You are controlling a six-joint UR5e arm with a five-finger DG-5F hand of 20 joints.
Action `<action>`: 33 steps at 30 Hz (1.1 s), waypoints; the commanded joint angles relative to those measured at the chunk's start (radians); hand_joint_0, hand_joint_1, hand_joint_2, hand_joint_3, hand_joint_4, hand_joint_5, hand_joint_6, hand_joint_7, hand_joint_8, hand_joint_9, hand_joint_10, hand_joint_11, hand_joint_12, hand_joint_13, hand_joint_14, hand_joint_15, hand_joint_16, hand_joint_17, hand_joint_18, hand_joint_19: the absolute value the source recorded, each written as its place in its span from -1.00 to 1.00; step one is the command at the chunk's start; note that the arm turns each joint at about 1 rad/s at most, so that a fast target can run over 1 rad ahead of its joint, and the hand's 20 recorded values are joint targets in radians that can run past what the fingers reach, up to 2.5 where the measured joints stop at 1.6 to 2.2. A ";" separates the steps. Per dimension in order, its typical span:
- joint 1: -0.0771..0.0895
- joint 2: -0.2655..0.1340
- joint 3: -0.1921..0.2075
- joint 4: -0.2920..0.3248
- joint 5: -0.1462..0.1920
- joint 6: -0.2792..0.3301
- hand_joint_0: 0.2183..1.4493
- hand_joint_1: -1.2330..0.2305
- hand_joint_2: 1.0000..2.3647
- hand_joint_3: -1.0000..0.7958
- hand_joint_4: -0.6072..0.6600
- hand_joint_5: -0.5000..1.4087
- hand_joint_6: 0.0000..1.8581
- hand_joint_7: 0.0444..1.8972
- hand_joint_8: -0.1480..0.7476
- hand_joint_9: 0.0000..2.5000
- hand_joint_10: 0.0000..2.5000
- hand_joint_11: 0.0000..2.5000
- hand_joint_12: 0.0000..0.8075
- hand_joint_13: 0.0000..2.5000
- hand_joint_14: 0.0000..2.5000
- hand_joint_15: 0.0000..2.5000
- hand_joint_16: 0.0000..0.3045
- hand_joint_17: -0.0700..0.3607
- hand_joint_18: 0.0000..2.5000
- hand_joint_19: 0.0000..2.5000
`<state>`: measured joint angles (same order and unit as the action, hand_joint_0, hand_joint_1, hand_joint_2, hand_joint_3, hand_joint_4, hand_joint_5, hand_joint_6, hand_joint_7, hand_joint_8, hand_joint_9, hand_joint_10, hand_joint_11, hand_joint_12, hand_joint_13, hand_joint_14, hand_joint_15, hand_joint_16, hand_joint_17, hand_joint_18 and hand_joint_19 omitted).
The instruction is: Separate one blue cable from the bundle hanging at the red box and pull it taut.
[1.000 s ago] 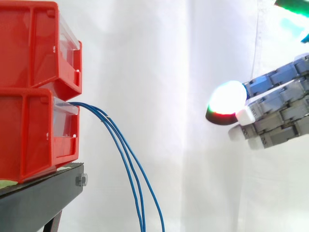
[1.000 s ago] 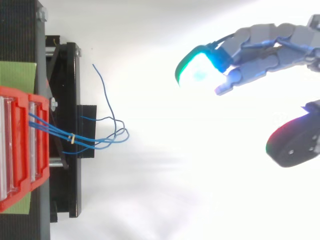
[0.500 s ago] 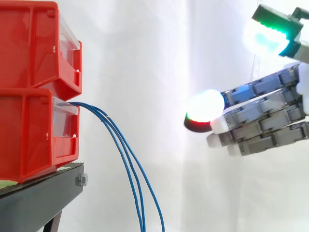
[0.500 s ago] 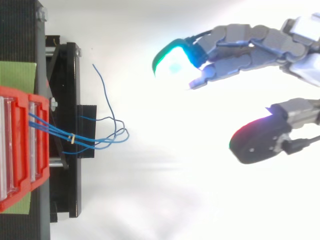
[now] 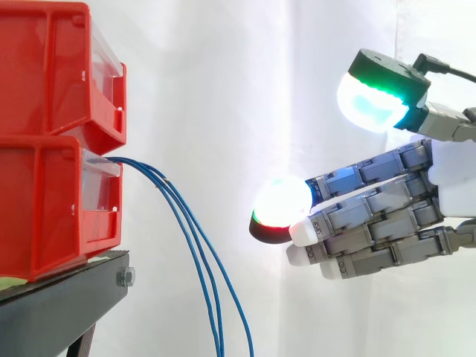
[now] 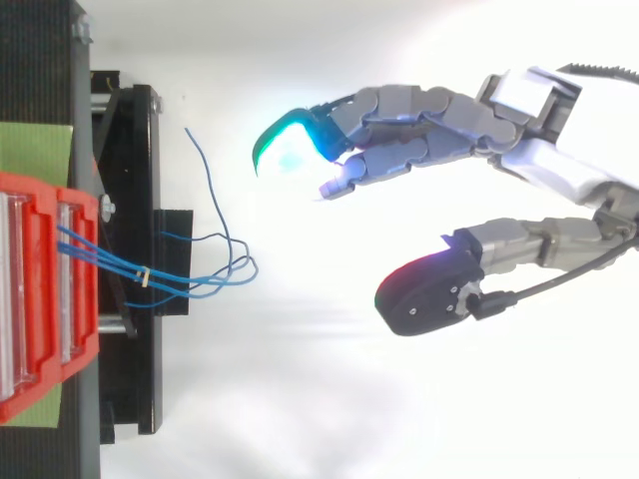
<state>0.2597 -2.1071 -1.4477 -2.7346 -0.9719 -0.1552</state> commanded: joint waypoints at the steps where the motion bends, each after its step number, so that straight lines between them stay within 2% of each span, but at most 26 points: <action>1: 0.004 -0.019 0.009 0.033 0.022 -0.038 -0.54 -0.22 -1.00 -0.44 0.42 -0.68 -0.46 -0.21 0.08 -0.54 -1.00 -0.88 -0.29 -0.66 -1.00 -0.97 -0.80 -0.36 -0.78 -0.95; 2: 0.004 -0.027 0.009 0.038 0.027 -0.043 -0.54 -0.22 -1.00 -0.44 0.43 -0.68 -0.46 -0.21 0.08 -0.53 -1.00 -0.88 -0.29 -0.66 -1.00 -0.97 -0.80 -0.36 -0.78 -0.96; 3: 0.004 -0.083 0.055 0.036 0.030 -0.010 -0.54 -0.22 -1.00 -0.44 0.43 -0.67 -0.46 -0.21 0.09 -0.53 -1.00 -0.88 -0.29 -0.66 -1.00 -0.97 -0.80 -0.36 -0.78 -0.96; 4: 0.004 -0.096 0.064 0.032 0.028 -0.001 -0.54 -0.22 -1.00 -0.44 0.43 -0.67 -0.46 -0.21 0.09 -0.52 -1.00 -0.88 -0.29 -0.65 -1.00 -0.97 -0.80 -0.36 -0.78 -0.96; 5: 0.004 -0.120 0.083 0.023 0.016 0.014 -0.54 -0.22 -1.00 -0.44 0.43 -0.67 -0.46 -0.21 0.09 -0.52 -1.00 -0.87 -0.29 -0.65 -1.00 -0.97 -0.80 -0.36 -0.78 -0.96; 6: 0.004 -0.128 0.090 0.019 0.004 0.020 -0.54 -0.21 -1.00 -0.44 0.43 -0.67 -0.46 -0.21 0.09 -0.52 -1.00 -0.88 -0.29 -0.65 -1.00 -0.97 -0.80 -0.36 -0.78 -0.96; 8: 0.003 -0.129 0.095 0.015 -0.024 0.032 -0.54 -0.21 -1.00 -0.44 0.43 -0.67 -0.46 -0.21 0.09 -0.52 -1.00 -0.88 -0.29 -0.65 -1.00 -0.97 -0.80 -0.36 -0.78 -0.96; 10: 0.001 -0.129 0.101 0.012 -0.033 0.032 -0.54 -0.21 -1.00 -0.44 0.43 -0.67 -0.46 -0.21 0.09 -0.52 -1.00 -0.87 -0.29 -0.65 -1.00 -0.96 -0.80 -0.36 -0.78 -0.96; 12: 0.003 -0.129 0.113 0.006 -0.033 0.028 -0.53 -0.21 -1.00 -0.44 0.43 -0.67 -0.46 -0.20 0.09 -0.52 -1.00 -0.87 -0.29 -0.65 -1.00 -0.97 -0.80 -0.36 -0.77 -0.96; 19: 0.003 -0.142 0.119 0.046 -0.031 0.002 -0.53 -0.21 -1.00 -0.44 0.43 -0.67 -0.46 -0.20 0.08 -0.52 -1.00 -0.87 -0.29 -0.65 -1.00 -0.97 -0.80 -0.36 -0.77 -0.95; 22: 0.003 -0.171 0.139 0.047 -0.031 -0.014 -0.53 -0.21 -1.00 -0.44 0.44 -0.67 -0.46 -0.20 0.09 -0.52 -1.00 -0.87 -0.29 -0.65 -1.00 -0.96 -0.80 -0.36 -0.77 -0.95; 24: -0.002 -0.200 0.159 0.047 -0.041 0.025 -0.54 -0.21 -1.00 -0.44 0.44 -0.67 -0.46 -0.20 0.09 -0.51 -1.00 -0.87 -0.29 -0.64 -1.00 -0.96 -0.80 -0.36 -0.77 -0.95; 26: -0.004 -0.201 0.162 0.050 -0.047 0.049 -0.53 -0.21 -1.00 -0.44 0.45 -0.66 -0.46 -0.20 0.09 -0.51 -1.00 -0.87 -0.29 -0.64 -1.00 -0.96 -0.80 -0.36 -0.77 -0.94; 30: -0.004 -0.201 0.178 0.038 -0.047 0.052 -0.53 -0.20 -1.00 -0.44 0.48 -0.65 -0.46 -0.18 0.09 -0.49 -1.00 -0.87 -0.28 -0.62 -1.00 -0.96 -0.80 -0.36 -0.76 -0.94; 33: -0.004 -0.201 0.181 0.023 -0.060 0.054 -0.52 -0.19 -1.00 -0.44 0.50 -0.64 -0.46 -0.17 0.09 -0.48 -1.00 -0.87 -0.30 -0.60 -1.00 -0.95 -0.81 -0.37 -0.74 -0.94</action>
<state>0.2566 -2.3079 -1.2726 -2.7020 -1.0242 -0.1044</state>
